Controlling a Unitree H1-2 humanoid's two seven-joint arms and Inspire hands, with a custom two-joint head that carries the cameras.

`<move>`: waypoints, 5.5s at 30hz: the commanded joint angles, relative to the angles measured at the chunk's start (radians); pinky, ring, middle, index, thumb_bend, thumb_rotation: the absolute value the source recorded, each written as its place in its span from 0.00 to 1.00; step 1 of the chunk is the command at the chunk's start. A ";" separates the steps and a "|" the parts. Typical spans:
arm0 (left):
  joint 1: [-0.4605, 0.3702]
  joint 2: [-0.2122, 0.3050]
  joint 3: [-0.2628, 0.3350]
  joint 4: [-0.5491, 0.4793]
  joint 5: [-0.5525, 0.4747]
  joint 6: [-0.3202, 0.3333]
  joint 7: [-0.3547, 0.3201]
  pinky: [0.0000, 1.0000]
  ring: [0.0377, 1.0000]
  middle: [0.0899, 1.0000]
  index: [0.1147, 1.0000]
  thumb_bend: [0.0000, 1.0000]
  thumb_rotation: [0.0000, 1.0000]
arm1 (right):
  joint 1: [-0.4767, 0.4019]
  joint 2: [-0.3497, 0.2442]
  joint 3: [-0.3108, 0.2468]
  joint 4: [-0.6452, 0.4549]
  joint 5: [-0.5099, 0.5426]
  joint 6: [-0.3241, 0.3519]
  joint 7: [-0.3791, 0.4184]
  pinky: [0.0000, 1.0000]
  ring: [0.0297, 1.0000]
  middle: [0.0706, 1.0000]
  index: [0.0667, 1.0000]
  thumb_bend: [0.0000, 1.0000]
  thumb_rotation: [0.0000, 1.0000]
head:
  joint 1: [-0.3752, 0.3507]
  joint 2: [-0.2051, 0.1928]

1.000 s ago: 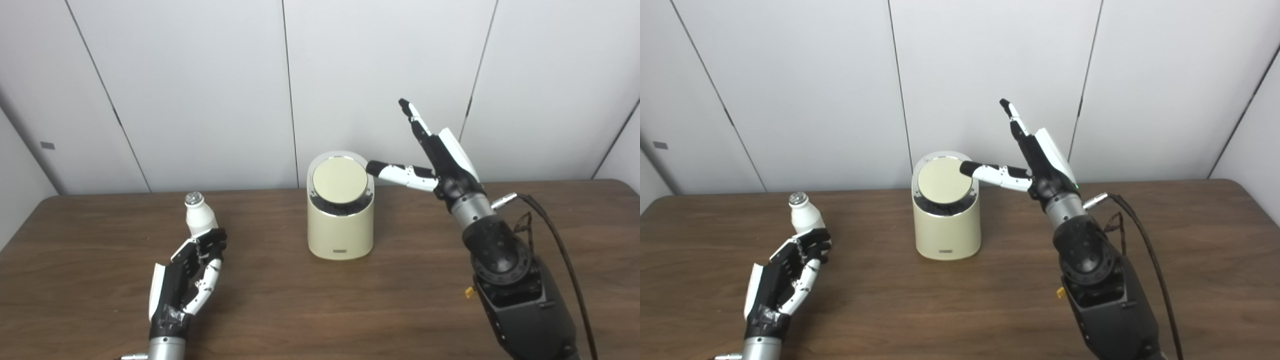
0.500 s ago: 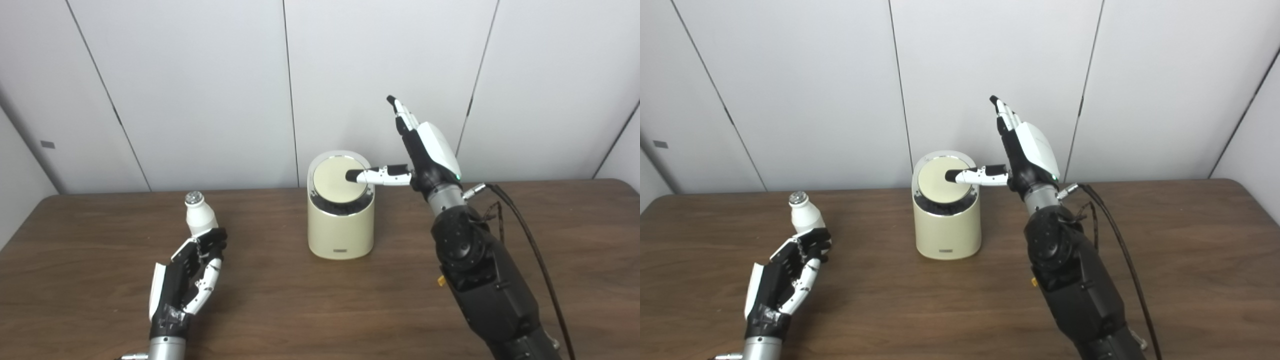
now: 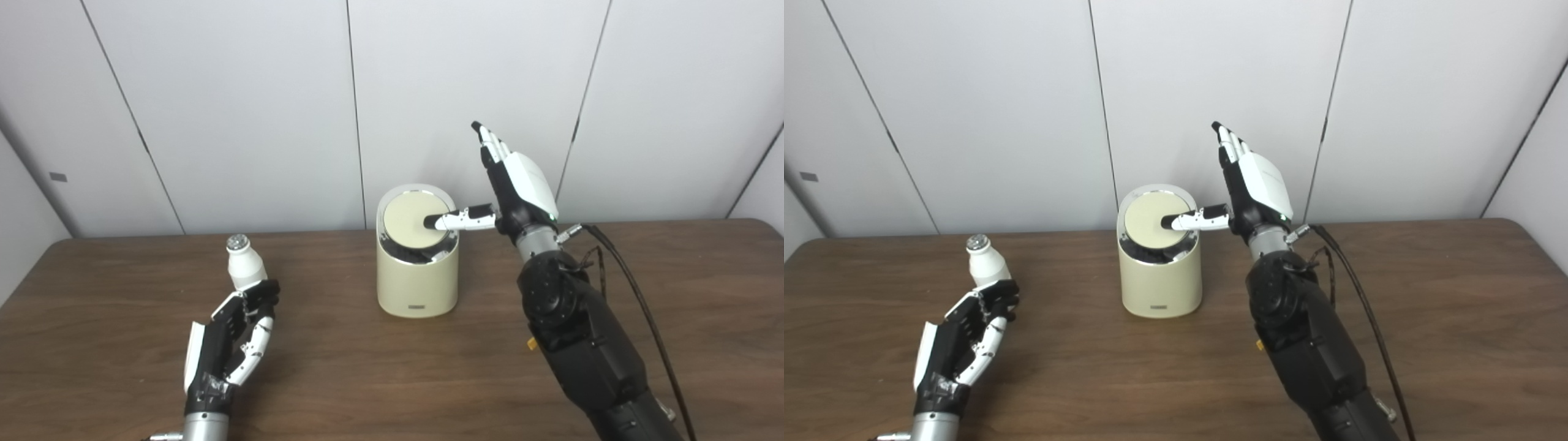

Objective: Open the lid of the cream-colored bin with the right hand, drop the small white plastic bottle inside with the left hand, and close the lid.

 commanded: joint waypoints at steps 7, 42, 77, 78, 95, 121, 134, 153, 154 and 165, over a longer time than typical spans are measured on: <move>0.012 -0.031 -0.018 -0.011 0.014 -0.009 0.015 0.65 0.72 0.72 0.70 0.24 0.46 | -0.065 0.001 0.015 0.000 -0.038 -0.019 -0.013 1.00 1.00 1.00 1.00 1.00 0.33 | 0.001 0.001; 0.017 -0.048 -0.026 -0.039 0.037 0.001 0.021 0.64 0.71 0.71 0.69 0.23 0.45 | -0.067 -0.016 0.106 0.049 -0.173 0.043 0.040 1.00 1.00 1.00 1.00 0.94 0.05 | 0.006 0.005; 0.026 -0.044 -0.028 -0.060 0.040 0.023 0.016 0.64 0.72 0.72 0.69 0.23 0.46 | -0.053 0.011 0.101 0.073 -0.121 0.057 0.115 0.99 1.00 1.00 1.00 0.74 0.15 | 0.006 0.013; 0.027 -0.044 -0.028 -0.060 0.038 0.026 0.015 0.64 0.72 0.72 0.69 0.23 0.46 | -0.046 0.015 0.090 0.052 -0.100 0.056 0.119 0.99 1.00 1.00 1.00 0.78 0.25 | 0.007 0.013; 0.022 -0.042 -0.027 -0.048 0.020 0.021 0.010 0.64 0.71 0.72 0.69 0.23 0.43 | 0.012 0.018 0.002 -0.141 0.049 0.085 0.209 1.00 1.00 1.00 1.00 0.87 0.54 | 0.003 0.007; 0.016 -0.035 -0.029 -0.023 0.048 -0.002 0.022 0.63 0.71 0.71 0.69 0.21 0.44 | 0.365 -0.033 -0.218 -0.159 0.363 -0.488 0.024 0.99 1.00 1.00 1.00 0.84 1.00 | 0.023 -0.006; 0.020 -0.026 -0.028 -0.020 0.049 -0.010 0.020 0.63 0.71 0.71 0.68 0.22 0.44 | 0.524 0.008 -0.287 -0.008 0.401 -0.808 -0.103 0.85 0.90 0.90 0.85 0.27 0.93 | 0.022 -0.006; 0.073 0.015 -0.018 -0.159 0.040 -0.050 -0.011 0.57 0.66 0.66 0.63 0.77 0.53 | 0.531 0.039 -0.307 0.026 0.412 -0.804 -0.164 0.78 0.86 0.87 0.84 0.28 0.94 | 0.051 -0.024; 0.095 0.018 -0.014 -0.184 0.040 -0.045 -0.011 0.57 0.66 0.66 0.64 0.75 0.50 | 0.531 0.038 -0.308 0.028 0.420 -0.804 -0.162 0.78 0.86 0.87 0.84 0.28 0.94 | 0.073 -0.026; 0.259 -0.018 0.096 -0.278 0.009 -0.024 0.067 0.61 0.69 0.71 0.69 0.73 0.33 | 0.509 0.009 -0.321 0.085 0.447 -0.829 -0.163 0.80 0.87 0.87 0.84 0.27 0.92 | 0.148 -0.045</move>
